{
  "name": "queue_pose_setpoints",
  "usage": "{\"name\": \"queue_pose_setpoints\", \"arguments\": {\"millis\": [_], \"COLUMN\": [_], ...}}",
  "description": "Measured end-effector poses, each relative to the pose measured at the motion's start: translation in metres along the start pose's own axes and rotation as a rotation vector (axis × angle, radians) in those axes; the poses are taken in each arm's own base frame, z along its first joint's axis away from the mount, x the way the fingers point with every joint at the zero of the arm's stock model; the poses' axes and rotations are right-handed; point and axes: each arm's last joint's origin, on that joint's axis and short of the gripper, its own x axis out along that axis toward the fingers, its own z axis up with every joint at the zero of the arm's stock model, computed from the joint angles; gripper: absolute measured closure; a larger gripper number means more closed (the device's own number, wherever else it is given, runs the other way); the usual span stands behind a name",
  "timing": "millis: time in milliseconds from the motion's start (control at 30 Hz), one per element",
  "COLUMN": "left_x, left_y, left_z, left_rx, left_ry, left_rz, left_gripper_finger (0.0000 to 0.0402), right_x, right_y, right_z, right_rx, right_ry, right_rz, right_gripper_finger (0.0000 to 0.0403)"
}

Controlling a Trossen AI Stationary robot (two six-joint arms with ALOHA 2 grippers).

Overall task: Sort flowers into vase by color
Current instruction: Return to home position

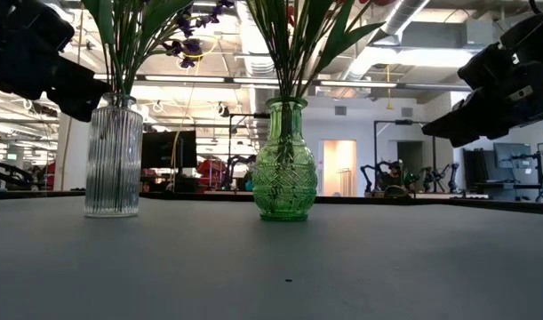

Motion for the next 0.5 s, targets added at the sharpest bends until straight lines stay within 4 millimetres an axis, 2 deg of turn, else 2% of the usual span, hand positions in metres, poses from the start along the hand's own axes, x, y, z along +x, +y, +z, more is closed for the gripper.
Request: {"name": "queue_pose_setpoints", "arguments": {"millis": [233, 500], "left_x": [0.0000, 0.0000], "left_y": [0.0000, 0.0000], "left_z": [0.0000, -0.0001], "left_rx": [0.000, 0.000], "left_ry": [0.000, 0.001], "left_rz": [0.000, 0.001], "left_gripper_finger": [0.0274, 0.0274], "right_x": [-0.0003, -0.0007], "right_y": [-0.0018, -0.0063], "right_z": [-0.0080, -0.0095], "right_rx": [0.001, 0.015], "right_ry": [0.083, 0.098], "right_rz": [-0.020, -0.072], "right_gripper_finger": [0.0362, 0.0365]}}
